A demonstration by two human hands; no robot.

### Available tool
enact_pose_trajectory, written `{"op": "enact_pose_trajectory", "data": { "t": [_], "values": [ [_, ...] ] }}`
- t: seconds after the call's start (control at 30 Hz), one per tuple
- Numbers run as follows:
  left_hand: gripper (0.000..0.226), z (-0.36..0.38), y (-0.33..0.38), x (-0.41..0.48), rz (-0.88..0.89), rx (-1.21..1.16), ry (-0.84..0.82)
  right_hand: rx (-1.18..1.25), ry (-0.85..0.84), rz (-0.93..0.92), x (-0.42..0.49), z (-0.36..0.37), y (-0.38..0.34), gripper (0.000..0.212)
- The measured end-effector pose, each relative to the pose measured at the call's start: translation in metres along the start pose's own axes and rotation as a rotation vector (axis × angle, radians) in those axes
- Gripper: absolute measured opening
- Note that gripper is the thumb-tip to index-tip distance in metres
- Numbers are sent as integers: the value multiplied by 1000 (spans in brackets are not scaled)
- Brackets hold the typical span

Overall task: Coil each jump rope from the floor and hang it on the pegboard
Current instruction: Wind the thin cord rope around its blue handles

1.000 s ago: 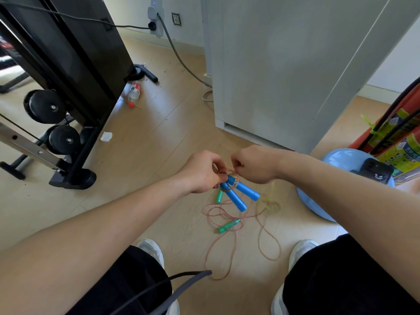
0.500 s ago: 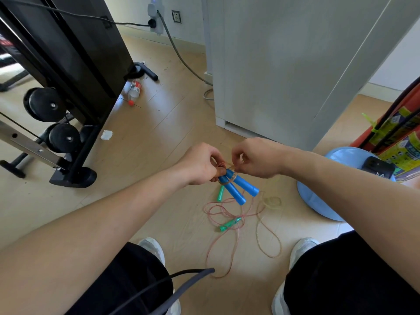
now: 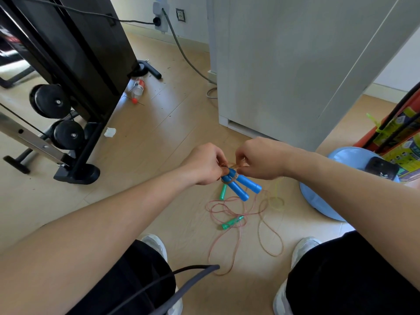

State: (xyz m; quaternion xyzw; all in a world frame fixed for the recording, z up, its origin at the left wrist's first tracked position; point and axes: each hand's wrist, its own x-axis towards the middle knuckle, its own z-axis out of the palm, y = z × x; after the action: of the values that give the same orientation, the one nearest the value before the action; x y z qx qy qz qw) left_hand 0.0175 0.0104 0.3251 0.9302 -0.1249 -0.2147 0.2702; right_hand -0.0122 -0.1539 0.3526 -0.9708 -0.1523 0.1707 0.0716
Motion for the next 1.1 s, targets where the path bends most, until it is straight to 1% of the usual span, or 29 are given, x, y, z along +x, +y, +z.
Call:
{"op": "enact_pose_trajectory", "data": {
  "t": [0.1,0.17,0.27,0.37,0.47,0.53,0.67,0.73,0.8,0.87,0.93,1.03,1.1],
  "values": [
    [20,-3,0,1,-5,15,47,-77,41,-31,-1,-1,-9,22],
    [18,-3,1,1,-3,9,57,-70,59,-51,-2,-2,-12,23],
    [19,-2,2,1,27,-4,46,89,123,0,-1,-7,-1,27],
    [14,-6,6,-1,118,-32,27,260,229,72,1,-9,23,18],
    [16,-7,7,-2,219,-40,0,334,225,84,1,-5,36,16],
    [17,-8,6,-3,251,-86,-21,385,213,77,2,-3,40,18],
    [17,-18,3,-3,280,-273,-52,546,191,26,2,-4,50,22],
    [17,-24,2,-4,294,-397,-81,695,153,-2,0,-2,53,23],
    [16,-29,1,-4,297,-497,-93,851,125,9,-2,1,56,27],
    [16,-33,-1,-4,273,-594,-82,935,119,33,-6,4,58,31],
    [17,-35,0,-3,222,-718,-52,976,127,74,-8,9,55,31],
    [19,-35,3,-2,132,-882,46,1023,115,120,-9,20,39,25],
    [19,-33,4,2,92,-924,136,946,119,93,-10,28,23,27]
  ]
}}
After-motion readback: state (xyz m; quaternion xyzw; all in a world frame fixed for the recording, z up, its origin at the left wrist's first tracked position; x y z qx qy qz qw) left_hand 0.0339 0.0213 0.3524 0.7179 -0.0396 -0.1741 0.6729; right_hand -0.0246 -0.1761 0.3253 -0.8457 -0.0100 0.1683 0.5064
